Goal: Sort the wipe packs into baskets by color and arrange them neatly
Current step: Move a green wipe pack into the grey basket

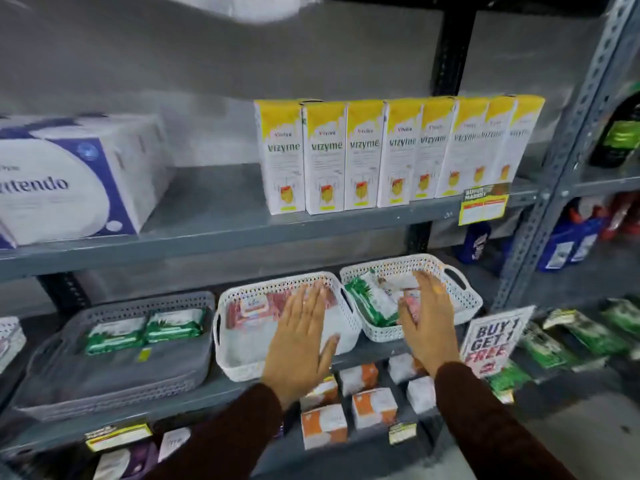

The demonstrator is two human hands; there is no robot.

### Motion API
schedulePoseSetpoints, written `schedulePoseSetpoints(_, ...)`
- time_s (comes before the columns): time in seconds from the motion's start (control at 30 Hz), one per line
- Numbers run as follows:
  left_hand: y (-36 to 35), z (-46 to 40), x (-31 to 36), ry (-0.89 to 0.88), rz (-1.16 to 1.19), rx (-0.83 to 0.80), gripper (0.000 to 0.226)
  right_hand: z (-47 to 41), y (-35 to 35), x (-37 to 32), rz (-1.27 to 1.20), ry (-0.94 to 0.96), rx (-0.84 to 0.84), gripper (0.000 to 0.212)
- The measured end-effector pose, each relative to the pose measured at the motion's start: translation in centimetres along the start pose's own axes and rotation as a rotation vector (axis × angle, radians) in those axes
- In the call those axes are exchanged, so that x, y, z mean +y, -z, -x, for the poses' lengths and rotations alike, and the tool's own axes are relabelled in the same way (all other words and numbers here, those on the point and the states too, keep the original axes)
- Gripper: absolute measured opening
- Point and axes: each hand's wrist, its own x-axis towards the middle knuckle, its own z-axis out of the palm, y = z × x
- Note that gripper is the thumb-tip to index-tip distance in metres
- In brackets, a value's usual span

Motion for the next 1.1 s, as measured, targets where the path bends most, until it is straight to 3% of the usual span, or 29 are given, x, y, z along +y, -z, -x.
schedulePoseSetpoints(0.17, -7.5, 0.9, 1.4, 0.076, -0.017, -0.239, 0.072, -1.2, -3.6, 5.5, -0.192, -0.262, -0.441, 0.060)
schedulePoseSetpoints(0.33, -12.0, -0.7, 2.3, 0.169, -0.048, -0.362, 0.070, -4.9, -7.0, 7.5, -0.217, -0.342, -0.532, 0.078)
schedulePoseSetpoints(0.47, -13.3, -0.9, 3.0, 0.259, -0.108, -0.431, 0.069, -6.0, -9.3, 7.9, -0.043, -0.320, -0.639, 0.093)
schedulePoseSetpoints(0.6, -13.6, -0.7, 3.2, 0.265, -0.112, -0.403, 0.064, -5.6, -10.8, 7.9, 0.185, -0.245, -0.614, 0.095)
schedulePoseSetpoints(0.73, -13.6, -0.7, 3.1, 0.267, -0.111, -0.417, 0.062, -6.0, -11.6, 8.1, 0.019, -0.404, -0.674, 0.044)
schedulePoseSetpoints(0.8, -13.4, -0.2, 2.8, 0.275, -0.089, -0.430, 0.062, -6.0, -11.9, 8.6, -0.116, -0.463, -0.671, 0.035)
schedulePoseSetpoints(1.03, -11.1, 3.4, -0.4, 0.323, -0.095, -0.363, 0.062, -7.7, -10.4, 8.1, -0.564, -0.576, -0.323, 0.041)
schedulePoseSetpoints(1.1, -9.9, 5.0, -2.2, 0.344, -0.103, -0.346, 0.062, -8.2, -10.5, 6.5, -0.695, -0.589, -0.320, 0.051)
